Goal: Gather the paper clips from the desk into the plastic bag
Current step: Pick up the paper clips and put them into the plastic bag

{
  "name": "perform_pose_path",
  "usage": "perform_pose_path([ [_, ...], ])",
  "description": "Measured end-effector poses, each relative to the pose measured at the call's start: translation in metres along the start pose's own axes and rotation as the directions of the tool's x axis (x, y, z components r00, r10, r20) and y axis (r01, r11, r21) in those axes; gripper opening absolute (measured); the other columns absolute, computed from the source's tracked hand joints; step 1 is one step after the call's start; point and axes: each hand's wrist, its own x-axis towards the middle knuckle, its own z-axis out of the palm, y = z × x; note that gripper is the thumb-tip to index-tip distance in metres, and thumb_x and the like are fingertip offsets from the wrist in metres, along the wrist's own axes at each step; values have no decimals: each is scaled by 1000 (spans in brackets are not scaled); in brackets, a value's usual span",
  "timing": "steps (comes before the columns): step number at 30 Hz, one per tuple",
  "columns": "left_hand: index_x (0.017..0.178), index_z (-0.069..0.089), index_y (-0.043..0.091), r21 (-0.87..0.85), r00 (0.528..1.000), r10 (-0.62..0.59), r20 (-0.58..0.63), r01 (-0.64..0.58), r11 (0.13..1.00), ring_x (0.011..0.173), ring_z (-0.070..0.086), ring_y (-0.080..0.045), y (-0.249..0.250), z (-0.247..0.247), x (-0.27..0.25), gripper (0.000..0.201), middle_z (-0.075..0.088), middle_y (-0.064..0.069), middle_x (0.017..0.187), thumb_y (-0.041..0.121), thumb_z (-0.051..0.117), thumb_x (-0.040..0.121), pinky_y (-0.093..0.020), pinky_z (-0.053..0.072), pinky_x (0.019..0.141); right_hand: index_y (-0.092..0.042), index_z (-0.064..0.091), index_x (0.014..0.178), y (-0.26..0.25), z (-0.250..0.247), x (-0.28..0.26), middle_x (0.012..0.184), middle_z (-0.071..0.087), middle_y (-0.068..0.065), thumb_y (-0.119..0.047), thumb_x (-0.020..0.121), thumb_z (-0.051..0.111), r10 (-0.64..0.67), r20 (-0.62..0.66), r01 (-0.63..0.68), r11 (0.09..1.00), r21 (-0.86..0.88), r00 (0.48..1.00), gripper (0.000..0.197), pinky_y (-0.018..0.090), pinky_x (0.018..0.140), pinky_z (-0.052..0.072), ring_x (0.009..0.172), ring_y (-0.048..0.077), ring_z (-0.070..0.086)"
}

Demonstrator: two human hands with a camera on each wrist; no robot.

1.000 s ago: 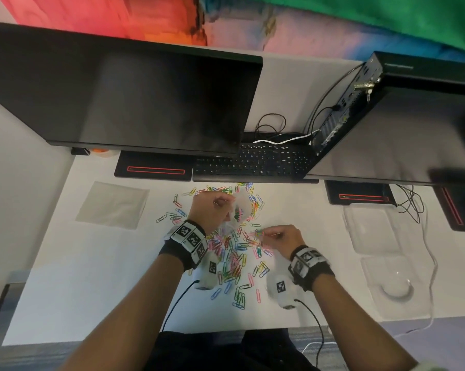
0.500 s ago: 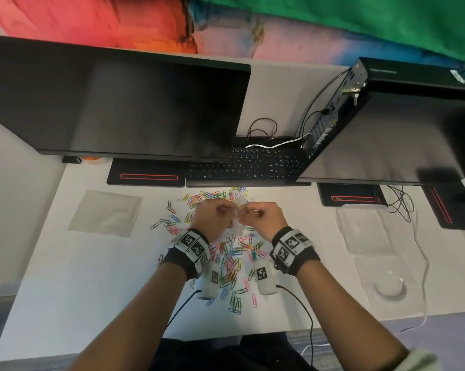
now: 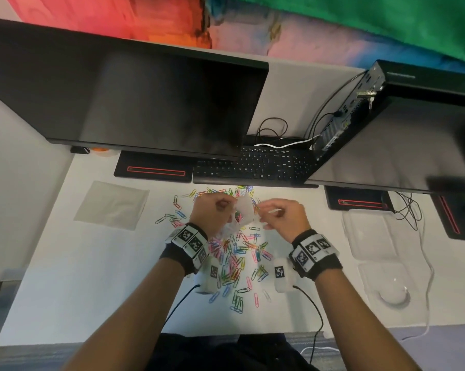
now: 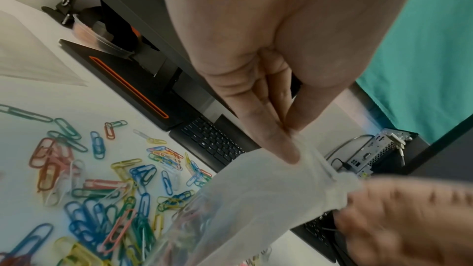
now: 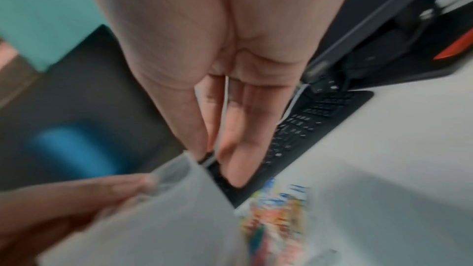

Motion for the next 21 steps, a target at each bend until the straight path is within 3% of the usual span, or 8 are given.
perform_pose_path([
  [3,98,74,11,-2,1000,-10,-10,10,1000,66,72,-13,2,-7,0,14,74,0,77,13,62,92,-29,63,67,-26,59,123,44,1,-7,112,60,4,-27,62,89,319,56,-297,924,-240,946,68,38,77,60,90,22,67],
  [5,97,75,11,10,999,10,-37,-10,1000,64,71,-10,4,-12,-1,14,74,2,75,13,63,93,-26,62,66,-28,34,144,66,13,-15,134,41,6,-36,54,91,406,132,-318,848,-424,904,107,40,99,49,119,26,53],
  [7,96,76,12,10,997,26,-71,-26,1000,59,69,-3,5,-18,-1,13,73,5,72,13,63,93,-22,61,64,-26,19,151,77,27,-22,145,22,8,-33,58,89,362,156,-263,858,-440,919,117,28,102,42,128,27,41],
  [9,95,75,13,-12,996,22,-88,-23,1000,60,70,-4,6,-23,0,13,73,5,74,11,63,92,-25,62,63,-25,18,151,79,43,-22,144,15,3,-20,64,85,286,126,-211,885,-414,950,110,18,88,48,120,24,46],
  [12,93,74,15,-30,996,8,-93,-11,999,65,73,-13,5,-28,0,14,75,-1,78,8,62,91,-33,63,68,-25,29,148,84,65,-14,142,21,4,-7,73,76,151,61,-108,886,-452,987,91,31,95,53,119,27,52],
  [16,92,74,17,-27,993,-34,-116,31,999,64,73,-16,-4,-31,-3,18,75,-3,72,5,60,89,-35,63,71,-20,56,133,85,77,-3,137,44,15,-6,87,59,-99,45,103,735,-670,994,48,37,95,51,109,32,56],
  [19,104,73,15,14,995,-55,-87,57,998,60,71,-5,-12,-30,-6,20,74,2,73,8,59,91,-31,63,68,-13,65,117,82,75,-1,121,57,11,-1,81,62,-96,194,213,590,-779,976,38,32,88,52,100,27,59],
  [21,103,74,14,51,997,-39,-68,43,998,56,68,0,-14,-29,-8,18,73,2,73,13,58,94,-21,61,63,-11,68,109,75,70,0,116,60,8,-1,81,62,-79,243,246,546,-801,967,31,30,87,52,95,23,60],
])
